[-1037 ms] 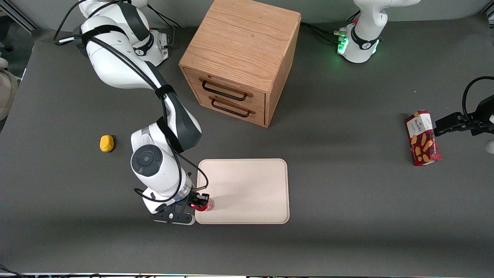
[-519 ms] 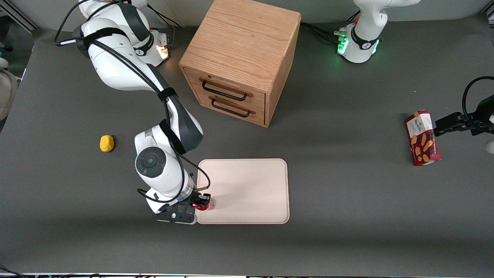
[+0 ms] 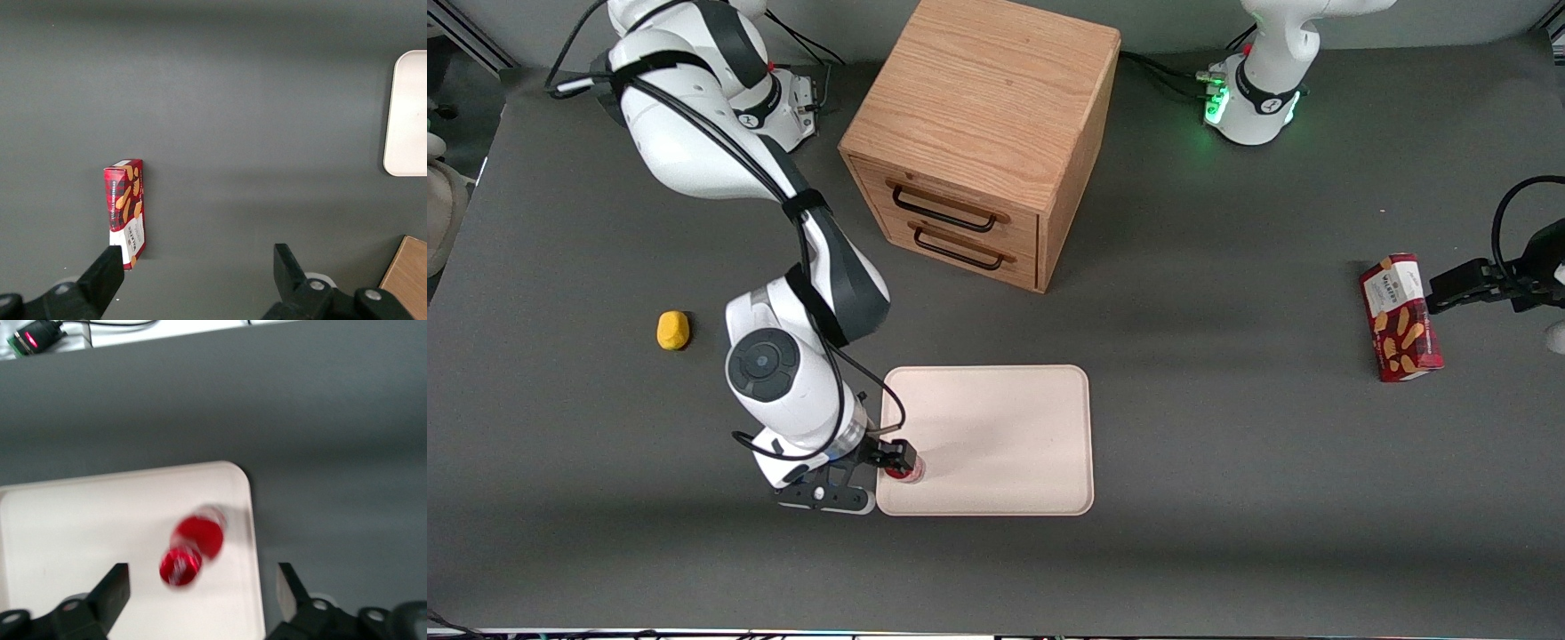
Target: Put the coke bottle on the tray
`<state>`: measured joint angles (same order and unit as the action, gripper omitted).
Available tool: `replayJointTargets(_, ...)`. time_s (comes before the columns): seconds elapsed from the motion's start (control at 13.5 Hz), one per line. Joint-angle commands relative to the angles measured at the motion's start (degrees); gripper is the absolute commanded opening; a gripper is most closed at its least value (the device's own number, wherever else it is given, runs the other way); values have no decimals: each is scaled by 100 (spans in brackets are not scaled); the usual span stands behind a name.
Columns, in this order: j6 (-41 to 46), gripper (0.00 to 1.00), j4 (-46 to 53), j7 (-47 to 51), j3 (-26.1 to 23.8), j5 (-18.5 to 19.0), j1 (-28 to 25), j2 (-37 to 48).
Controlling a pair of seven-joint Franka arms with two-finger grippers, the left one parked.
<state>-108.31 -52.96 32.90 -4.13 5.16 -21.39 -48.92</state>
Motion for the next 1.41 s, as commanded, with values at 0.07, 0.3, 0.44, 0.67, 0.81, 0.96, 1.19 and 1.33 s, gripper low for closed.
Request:
replayJointTargets(0.07, 1686, 100, -127, 103, -44, 55, -49, 1154)
replayJointTargets(0.3, 2856, 100, -135, 85, -105, 55, -41, 1893)
replayJointTargets(0.44, 3419, 100, -144, 24, -106, 47, -32, 2306)
replayJointTargets(0.67, 3720, 100, -564, -185, -62, 38, 29, 2982)
replayJointTargets(0.81, 3651, 100, -1248, -1123, 0, 47, 257, 3545)
replayJointTargets(0.96, 3598, 100, -1523, -1749, 26, -6, 617, 3784)
replayJointTargets(1.19, 3257, 100, -2154, -2837, 35, -120, 1284, 4275)
replayJointTargets(1.33, 2818, 100, -2883, -3192, 70, -225, 1602, 4802)
